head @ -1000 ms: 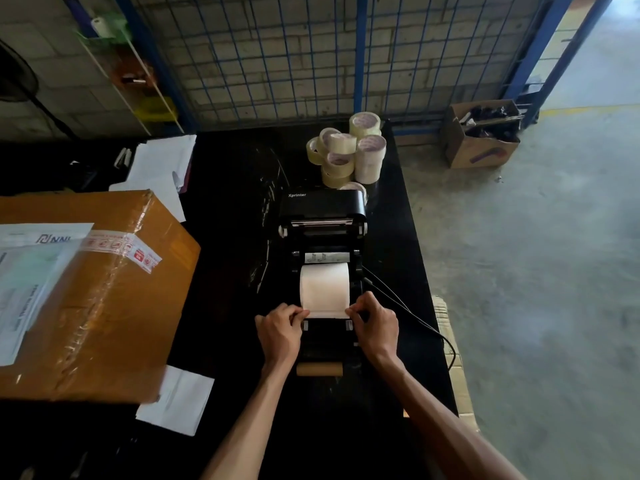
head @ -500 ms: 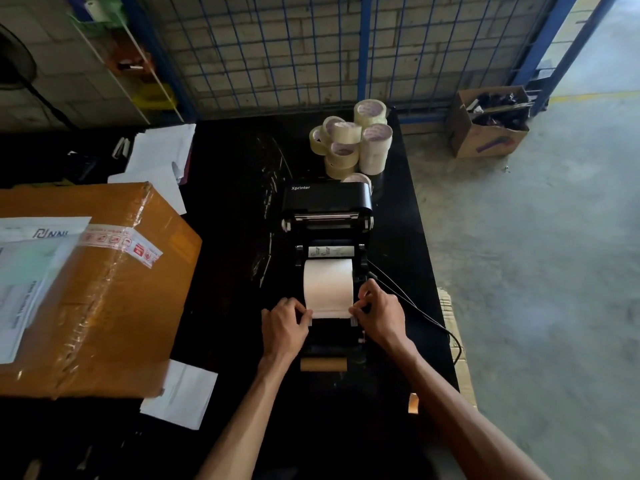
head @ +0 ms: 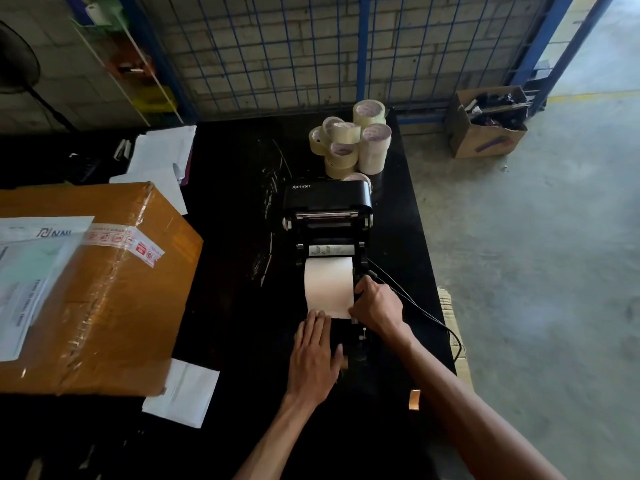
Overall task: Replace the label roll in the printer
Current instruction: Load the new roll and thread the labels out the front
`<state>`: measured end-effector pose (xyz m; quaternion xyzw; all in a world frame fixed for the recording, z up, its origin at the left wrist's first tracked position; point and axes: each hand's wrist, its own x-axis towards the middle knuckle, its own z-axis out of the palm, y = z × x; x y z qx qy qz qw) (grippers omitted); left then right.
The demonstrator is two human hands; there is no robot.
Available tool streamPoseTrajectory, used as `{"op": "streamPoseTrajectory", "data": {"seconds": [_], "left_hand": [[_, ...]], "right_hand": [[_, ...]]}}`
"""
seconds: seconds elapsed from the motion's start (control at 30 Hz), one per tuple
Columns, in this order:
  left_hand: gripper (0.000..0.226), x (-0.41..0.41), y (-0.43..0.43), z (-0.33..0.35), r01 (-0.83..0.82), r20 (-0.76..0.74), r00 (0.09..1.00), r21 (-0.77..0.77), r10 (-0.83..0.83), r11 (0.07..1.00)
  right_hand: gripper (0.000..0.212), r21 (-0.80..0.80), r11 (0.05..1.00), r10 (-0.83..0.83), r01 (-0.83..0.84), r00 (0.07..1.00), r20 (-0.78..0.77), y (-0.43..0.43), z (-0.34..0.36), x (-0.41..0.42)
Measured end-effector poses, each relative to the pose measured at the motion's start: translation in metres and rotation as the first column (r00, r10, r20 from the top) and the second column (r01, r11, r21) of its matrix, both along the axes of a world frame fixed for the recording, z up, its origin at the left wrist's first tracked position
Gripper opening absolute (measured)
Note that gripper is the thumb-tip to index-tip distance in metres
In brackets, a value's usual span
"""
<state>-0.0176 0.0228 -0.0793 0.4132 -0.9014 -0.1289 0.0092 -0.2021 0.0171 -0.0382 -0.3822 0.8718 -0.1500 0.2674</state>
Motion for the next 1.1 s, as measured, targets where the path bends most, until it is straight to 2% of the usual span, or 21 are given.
{"op": "streamPoseTrajectory", "data": {"seconds": [0.1, 0.2, 0.3, 0.47, 0.77, 0.9, 1.1], "left_hand": [[0.065, -0.001, 0.000, 0.002, 0.001, 0.000, 1.000, -0.011, -0.001, 1.000], [0.065, -0.003, 0.002, 0.003, 0.009, 0.016, 1.000, -0.026, -0.008, 1.000], [0.064, -0.003, 0.002, 0.005, 0.023, 0.031, 0.999, -0.041, -0.022, 0.999], [0.065, -0.004, -0.006, 0.009, 0.066, 0.036, 0.997, -0.045, -0.064, 0.997], [0.069, 0.007, 0.003, 0.007, 0.090, 0.015, 0.996, 0.069, -0.092, 0.993], [0.074, 0.010, 0.013, 0.006, 0.088, 0.040, 0.995, 0.061, -0.090, 0.994], [0.075, 0.016, 0.023, 0.006, 0.051, 0.012, 0.999, 0.061, -0.052, 0.997]], "right_hand": [[0.036, -0.215, 0.976, 0.011, -0.027, 0.997, -0.075, 0.023, -0.006, 0.012], [0.026, -0.311, 0.927, 0.119, -0.209, 0.951, -0.286, 0.045, -0.015, 0.024], [0.045, -0.192, 0.884, 0.311, -0.426, 0.843, -0.440, 0.054, -0.023, 0.032], [0.063, 0.028, 0.851, 0.472, -0.524, 0.741, -0.478, 0.059, -0.022, 0.039], [0.059, 0.016, 0.845, 0.465, -0.534, 0.719, -0.517, 0.072, -0.019, 0.042], [0.045, 0.020, 0.851, 0.462, -0.526, 0.728, -0.507, 0.079, -0.016, 0.042], [0.053, 0.049, 0.841, 0.482, -0.539, 0.704, -0.522, 0.091, -0.018, 0.046]]}}
